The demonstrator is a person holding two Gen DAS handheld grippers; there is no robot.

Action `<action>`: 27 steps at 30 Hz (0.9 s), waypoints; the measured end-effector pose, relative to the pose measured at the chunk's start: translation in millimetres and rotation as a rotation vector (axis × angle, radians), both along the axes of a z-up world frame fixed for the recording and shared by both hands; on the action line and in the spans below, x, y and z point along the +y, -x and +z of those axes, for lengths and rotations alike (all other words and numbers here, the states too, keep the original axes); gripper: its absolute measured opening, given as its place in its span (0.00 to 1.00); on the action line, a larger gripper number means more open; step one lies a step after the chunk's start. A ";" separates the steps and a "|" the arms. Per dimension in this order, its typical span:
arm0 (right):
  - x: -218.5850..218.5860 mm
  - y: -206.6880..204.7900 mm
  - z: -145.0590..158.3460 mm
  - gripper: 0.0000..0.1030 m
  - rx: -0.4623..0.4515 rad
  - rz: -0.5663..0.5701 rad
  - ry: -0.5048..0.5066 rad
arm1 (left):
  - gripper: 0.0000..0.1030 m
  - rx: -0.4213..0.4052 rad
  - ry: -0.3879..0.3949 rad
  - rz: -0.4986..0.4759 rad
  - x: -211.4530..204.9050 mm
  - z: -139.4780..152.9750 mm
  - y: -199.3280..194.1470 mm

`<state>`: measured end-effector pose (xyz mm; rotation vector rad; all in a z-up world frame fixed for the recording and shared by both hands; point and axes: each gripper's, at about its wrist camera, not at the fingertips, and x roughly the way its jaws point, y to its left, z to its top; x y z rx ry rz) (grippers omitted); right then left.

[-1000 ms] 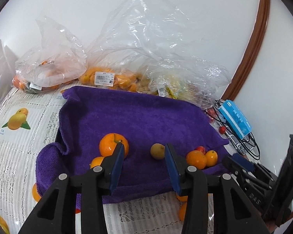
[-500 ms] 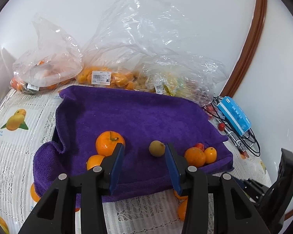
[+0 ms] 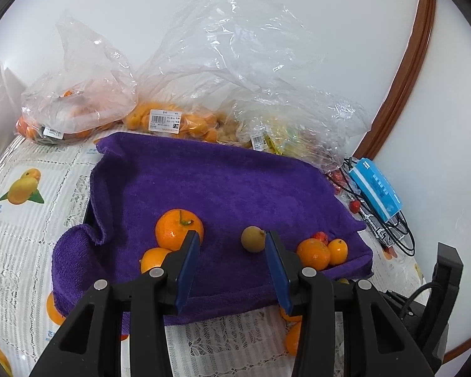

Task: Organize fruits
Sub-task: 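Withdraw both tools from the towel toward the fruit row, then grasp a yellow-green fruit with the right tool while the left tool approaches a large orange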

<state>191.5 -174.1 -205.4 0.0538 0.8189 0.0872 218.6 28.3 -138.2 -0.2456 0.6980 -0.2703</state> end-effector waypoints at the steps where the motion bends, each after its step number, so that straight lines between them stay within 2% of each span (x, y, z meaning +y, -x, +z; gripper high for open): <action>1: 0.3 -0.8 -0.6 0.27 0.005 -0.002 0.003 | 0.40 0.000 0.000 0.001 -0.1 0.0 0.0; 6: 8.1 -2.8 -1.1 0.27 0.009 0.003 0.055 | 0.40 0.001 -0.004 0.001 -0.2 -0.1 -0.5; 12: -2.3 1.8 0.9 0.24 -0.003 -0.025 0.012 | 0.40 0.000 -0.013 -0.001 -2.9 -0.7 -0.6; 16: -8.6 15.3 3.3 0.24 -0.019 -0.035 0.007 | 0.40 0.000 -0.015 -0.009 -6.5 -1.1 1.8; 20: -15.6 32.3 1.4 0.24 -0.007 -0.029 0.015 | 0.40 -0.047 -0.053 -0.020 -13.4 2.6 11.0; 27: -41.2 63.8 -1.4 0.24 -0.007 -0.079 0.013 | 0.40 -0.051 -0.051 -0.075 -30.9 -5.3 33.8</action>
